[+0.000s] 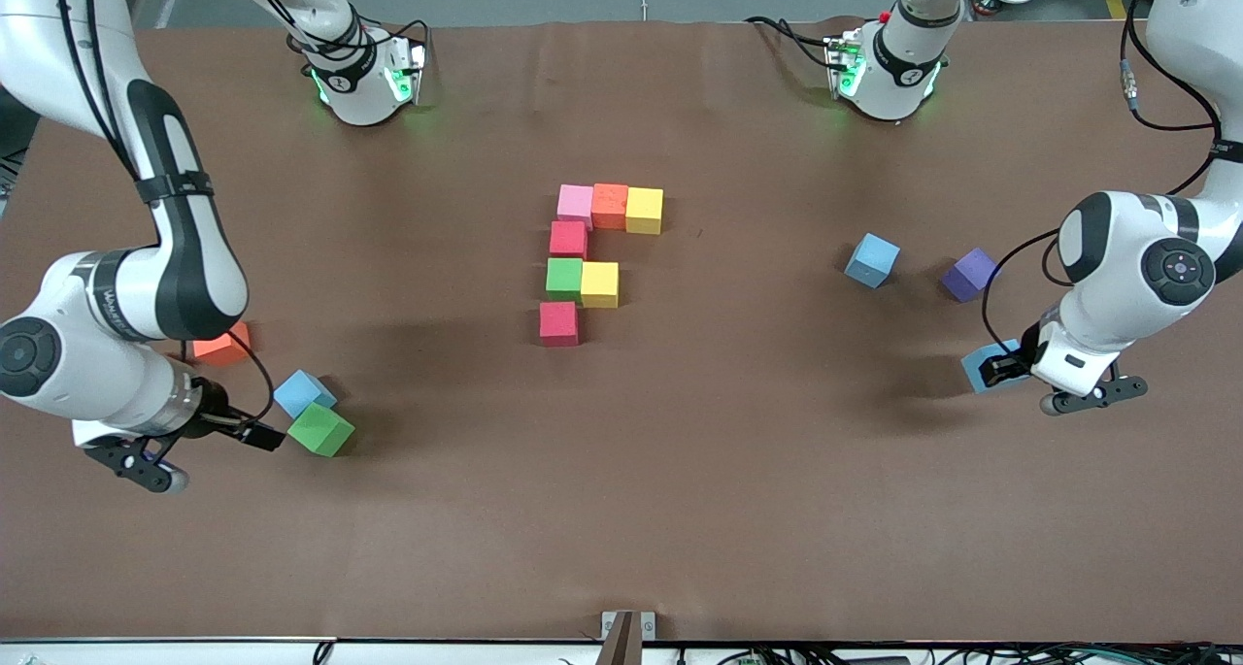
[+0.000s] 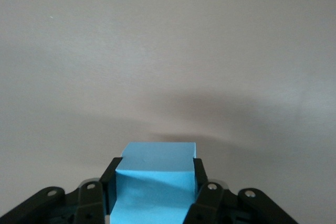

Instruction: Arrange 11 blocks into digit 3

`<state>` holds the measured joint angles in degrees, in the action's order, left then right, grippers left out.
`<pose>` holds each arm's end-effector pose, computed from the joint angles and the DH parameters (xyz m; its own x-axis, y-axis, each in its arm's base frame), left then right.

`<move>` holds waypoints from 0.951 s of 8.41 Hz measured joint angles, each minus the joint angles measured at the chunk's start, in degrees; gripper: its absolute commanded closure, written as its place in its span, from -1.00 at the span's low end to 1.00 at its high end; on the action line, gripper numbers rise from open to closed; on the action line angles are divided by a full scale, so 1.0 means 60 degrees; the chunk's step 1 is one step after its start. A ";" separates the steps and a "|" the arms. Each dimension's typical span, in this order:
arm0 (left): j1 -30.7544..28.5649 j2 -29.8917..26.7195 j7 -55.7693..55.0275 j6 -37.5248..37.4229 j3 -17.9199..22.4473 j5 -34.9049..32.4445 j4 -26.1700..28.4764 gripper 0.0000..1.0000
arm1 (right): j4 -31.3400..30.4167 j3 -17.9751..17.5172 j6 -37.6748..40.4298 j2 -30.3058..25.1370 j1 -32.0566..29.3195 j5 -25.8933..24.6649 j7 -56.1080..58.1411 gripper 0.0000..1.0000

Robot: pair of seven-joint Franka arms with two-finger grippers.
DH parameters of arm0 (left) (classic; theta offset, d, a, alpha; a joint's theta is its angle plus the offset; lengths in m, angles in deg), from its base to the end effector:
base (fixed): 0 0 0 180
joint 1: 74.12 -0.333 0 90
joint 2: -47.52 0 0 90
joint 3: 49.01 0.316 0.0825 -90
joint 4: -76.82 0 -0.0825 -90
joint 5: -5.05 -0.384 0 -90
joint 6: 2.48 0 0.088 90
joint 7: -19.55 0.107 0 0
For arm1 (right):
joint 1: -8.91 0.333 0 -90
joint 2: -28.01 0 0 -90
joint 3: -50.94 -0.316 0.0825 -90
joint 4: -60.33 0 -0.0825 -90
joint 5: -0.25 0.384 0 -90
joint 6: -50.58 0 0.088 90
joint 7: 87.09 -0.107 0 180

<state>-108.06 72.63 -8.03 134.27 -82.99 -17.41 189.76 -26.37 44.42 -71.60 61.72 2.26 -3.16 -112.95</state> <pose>0.6172 0.0199 0.2873 0.9644 0.2503 0.0848 0.2519 -0.9677 -0.0087 0.7081 -0.0171 0.3247 0.9031 -0.4287 0.0264 -0.4281 -0.9034 -0.0257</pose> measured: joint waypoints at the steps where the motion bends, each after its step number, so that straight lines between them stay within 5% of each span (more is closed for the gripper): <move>1: 0.0029 0.0002 -0.0686 -0.0144 -0.0322 0.0000 -0.0054 0.53 | -0.0030 -0.0002 -0.0257 0.0269 -0.0036 0.0002 0.0029 -0.99; 8: 0.2356 0.0232 -0.6602 -0.0316 -0.0880 0.0002 -0.0039 0.53 | -0.0090 -0.0140 -0.0378 0.0696 -0.0137 0.0570 -0.2056 -0.99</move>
<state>-93.92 74.02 -47.65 132.37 -88.28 -17.40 189.52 -26.91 43.58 -73.87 65.90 1.44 0.26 -125.28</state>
